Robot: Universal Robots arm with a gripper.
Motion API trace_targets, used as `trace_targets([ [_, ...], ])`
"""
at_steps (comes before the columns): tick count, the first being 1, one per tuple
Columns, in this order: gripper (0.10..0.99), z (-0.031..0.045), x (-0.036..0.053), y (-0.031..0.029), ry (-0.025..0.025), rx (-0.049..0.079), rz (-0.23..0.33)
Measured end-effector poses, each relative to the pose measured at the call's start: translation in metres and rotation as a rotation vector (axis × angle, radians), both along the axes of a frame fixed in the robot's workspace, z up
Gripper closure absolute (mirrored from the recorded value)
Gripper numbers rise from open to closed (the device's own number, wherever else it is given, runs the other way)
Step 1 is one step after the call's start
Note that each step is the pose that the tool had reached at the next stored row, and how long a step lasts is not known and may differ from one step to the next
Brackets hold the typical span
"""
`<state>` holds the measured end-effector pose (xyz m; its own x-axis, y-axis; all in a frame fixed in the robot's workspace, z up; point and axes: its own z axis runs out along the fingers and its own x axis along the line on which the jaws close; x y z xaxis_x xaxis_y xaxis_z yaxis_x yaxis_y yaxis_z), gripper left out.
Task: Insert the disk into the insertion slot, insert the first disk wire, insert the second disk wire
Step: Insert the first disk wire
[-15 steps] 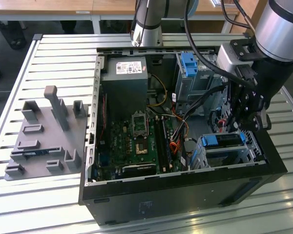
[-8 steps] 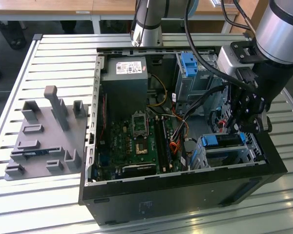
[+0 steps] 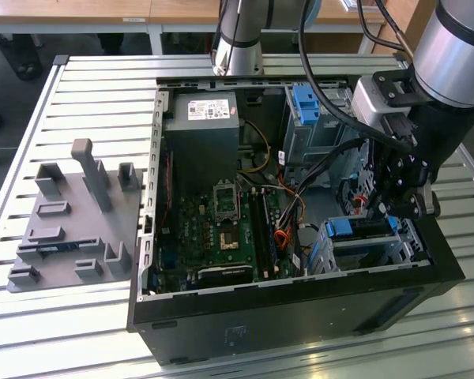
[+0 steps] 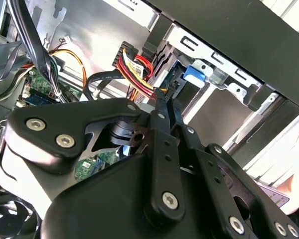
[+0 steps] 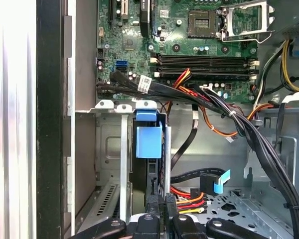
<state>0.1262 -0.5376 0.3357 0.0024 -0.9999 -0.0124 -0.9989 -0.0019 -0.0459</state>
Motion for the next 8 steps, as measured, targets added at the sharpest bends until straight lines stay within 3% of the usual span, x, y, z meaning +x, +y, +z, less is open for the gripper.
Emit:
trace_targets([
  [2,0.922,-0.0001,0.0001,-0.0005,-0.0027,0.0,0.0],
  [8,0.922,-0.0003,0.0,-0.0029,-0.003,0.0,0.0],
])
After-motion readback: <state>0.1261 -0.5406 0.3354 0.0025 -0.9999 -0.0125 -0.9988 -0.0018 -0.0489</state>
